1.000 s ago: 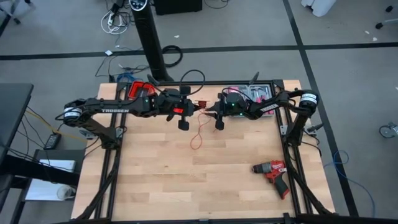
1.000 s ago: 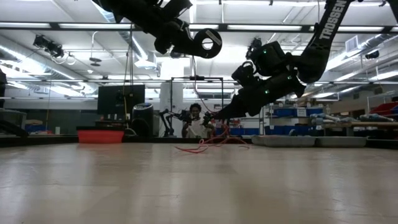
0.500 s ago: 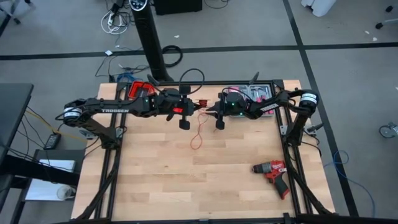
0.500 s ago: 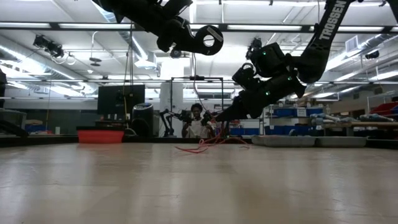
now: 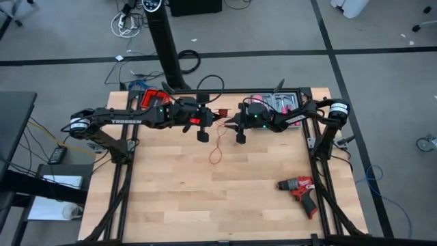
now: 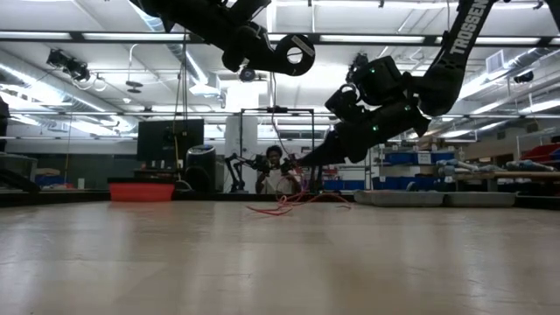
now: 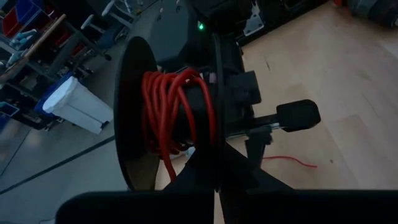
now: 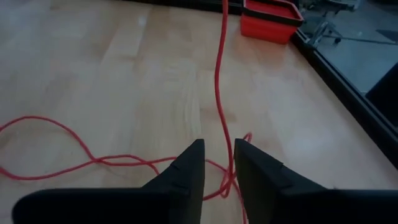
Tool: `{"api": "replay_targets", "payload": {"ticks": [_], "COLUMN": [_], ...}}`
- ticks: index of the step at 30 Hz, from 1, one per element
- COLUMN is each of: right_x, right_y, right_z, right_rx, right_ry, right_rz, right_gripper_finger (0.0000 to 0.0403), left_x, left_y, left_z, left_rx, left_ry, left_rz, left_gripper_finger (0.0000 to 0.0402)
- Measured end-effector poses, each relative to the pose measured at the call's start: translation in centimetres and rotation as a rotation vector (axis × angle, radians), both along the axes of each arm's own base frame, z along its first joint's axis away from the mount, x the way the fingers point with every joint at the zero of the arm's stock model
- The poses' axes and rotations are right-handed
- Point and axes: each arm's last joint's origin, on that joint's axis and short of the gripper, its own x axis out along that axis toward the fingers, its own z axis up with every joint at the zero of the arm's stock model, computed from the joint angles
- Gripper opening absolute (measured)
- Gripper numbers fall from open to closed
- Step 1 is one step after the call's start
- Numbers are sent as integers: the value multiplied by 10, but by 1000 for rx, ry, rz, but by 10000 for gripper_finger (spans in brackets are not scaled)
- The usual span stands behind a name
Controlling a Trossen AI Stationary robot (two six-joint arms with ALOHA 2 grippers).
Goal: Coil cords
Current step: Coil the red wire onto the black spool
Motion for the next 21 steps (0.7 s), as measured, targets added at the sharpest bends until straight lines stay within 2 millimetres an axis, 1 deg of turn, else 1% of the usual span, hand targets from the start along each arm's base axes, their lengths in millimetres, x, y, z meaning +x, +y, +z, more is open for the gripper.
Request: {"api": "replay_targets", "payload": {"ticks": [6,9,18,21], "right_x": [4,8,20,21], "right_y": [-2,-3,-5,-6], "right_z": [5,8,-4,-2], "right_rx": [2,-7,1,4], "right_ry": [-22,-31,-18,-36], "right_rz": [-4,-3,2,-1], "right_gripper_finger": [120,129,131,131], "left_x": [0,1,1,1], "left_y": [0,0,0,0], "left_z": [1,1,2,2], "left_rx": [1,3,0,-1], "left_ry": [-6,-14,-28,-27], "left_rz": [0,0,3,2], "left_gripper_finger": [6,6,6,6]}}
